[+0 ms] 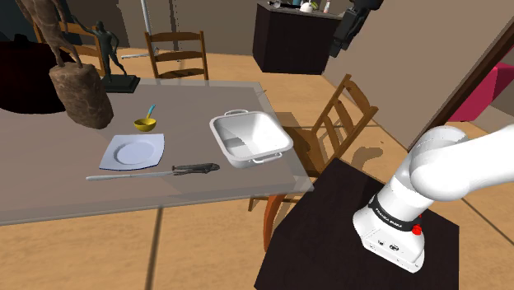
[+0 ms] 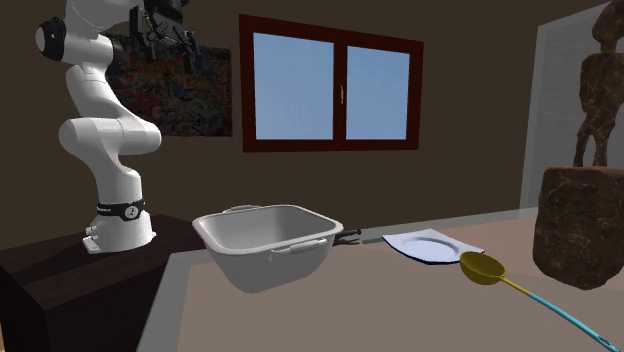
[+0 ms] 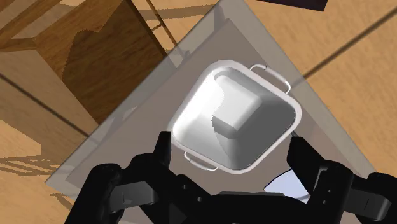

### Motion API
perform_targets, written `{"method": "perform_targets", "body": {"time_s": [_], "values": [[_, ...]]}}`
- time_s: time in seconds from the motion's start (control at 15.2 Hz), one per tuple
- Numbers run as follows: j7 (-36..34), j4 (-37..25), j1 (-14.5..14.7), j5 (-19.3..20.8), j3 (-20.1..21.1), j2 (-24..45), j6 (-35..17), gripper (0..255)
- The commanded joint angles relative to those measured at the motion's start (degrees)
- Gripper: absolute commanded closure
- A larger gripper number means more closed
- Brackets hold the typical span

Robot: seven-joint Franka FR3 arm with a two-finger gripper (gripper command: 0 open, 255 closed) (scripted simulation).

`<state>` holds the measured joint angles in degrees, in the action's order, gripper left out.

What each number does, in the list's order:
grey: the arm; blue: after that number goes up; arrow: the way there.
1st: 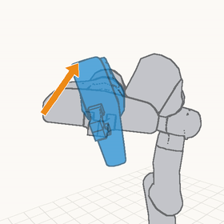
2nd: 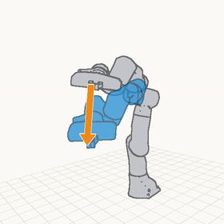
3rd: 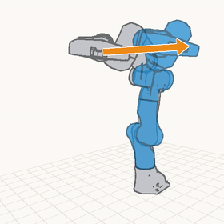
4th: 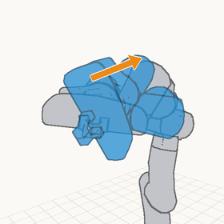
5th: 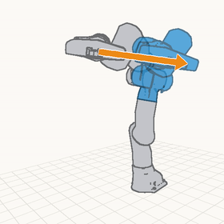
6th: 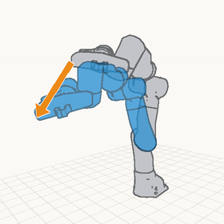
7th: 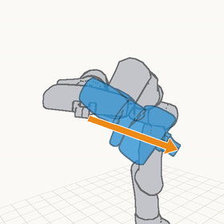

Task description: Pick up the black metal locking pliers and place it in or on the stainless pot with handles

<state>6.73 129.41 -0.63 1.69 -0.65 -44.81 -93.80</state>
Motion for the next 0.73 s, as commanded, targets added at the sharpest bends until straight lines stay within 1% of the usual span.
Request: {"method": "perform_targets", "body": {"time_s": [0.0, 0.33, 0.66], "values": [[0.0, 0.0, 0.0, 0.0, 0.0, 0.0, 0.0, 0], [2.46, 1.51, 2.24, -0.82, 0.64, 7.25, -7.36, 0], [4.97, 1.54, 4.39, -1.6, 1.46, 15.46, -14.18, 0]]}}
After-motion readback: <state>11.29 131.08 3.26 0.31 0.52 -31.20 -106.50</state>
